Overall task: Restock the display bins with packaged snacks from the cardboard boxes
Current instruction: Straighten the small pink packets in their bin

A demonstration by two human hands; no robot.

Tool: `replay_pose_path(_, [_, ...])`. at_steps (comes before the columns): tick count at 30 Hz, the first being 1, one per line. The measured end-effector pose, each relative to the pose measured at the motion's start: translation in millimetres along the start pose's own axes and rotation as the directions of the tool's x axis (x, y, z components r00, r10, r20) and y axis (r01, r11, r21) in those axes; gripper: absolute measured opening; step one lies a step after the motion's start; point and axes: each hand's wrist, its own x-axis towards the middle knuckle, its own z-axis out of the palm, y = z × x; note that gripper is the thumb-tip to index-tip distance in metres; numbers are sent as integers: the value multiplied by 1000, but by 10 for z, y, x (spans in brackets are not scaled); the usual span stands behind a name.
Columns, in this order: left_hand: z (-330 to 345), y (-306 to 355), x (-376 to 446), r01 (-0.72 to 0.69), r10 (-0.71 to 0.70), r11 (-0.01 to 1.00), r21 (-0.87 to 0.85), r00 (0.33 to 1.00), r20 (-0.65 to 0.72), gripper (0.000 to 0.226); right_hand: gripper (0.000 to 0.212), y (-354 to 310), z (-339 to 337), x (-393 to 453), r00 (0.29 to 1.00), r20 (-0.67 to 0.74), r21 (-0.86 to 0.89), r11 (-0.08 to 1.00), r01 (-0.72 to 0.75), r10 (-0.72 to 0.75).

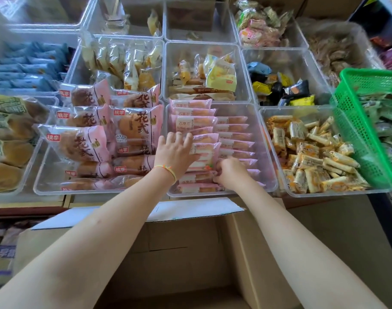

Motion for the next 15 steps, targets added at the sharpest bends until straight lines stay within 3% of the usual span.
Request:
replay_pose_path(3, [0, -119, 10, -31, 31, 999, -8, 999, -9, 73, 20, 19, -9, 27, 999, 34, 26, 1000, -1, 0])
replay_pose_path(5, [-5, -167, 27, -47, 47, 999, -11, 999, -7, 73, 22, 38, -148, 20, 998, 66, 146, 989, -10, 0])
replay_pose_path(7, [-10, -161, 26, -68, 68, 997, -26, 998, 9, 74, 40, 28, -316, 21, 1000, 3, 264, 964, -14, 13])
replay_pose_path(10, [-19, -157, -15, -76, 80, 994, -81, 996, 50, 85, 71, -94, -469, 72, 999, -45, 298, 955, 8, 6])
replay_pose_path(13, [-56, -197, -57, 29, -36, 962, -271, 999, -20, 90, 79, -212, -431, 193, 999, 12, 476, 879, 20, -30])
replay_pose_path(15, [-77, -199, -53, 124, -159, 882, -454, 986, -40, 93, 78, -242, -394, 255, 1000, 2, 593, 805, 17, -23])
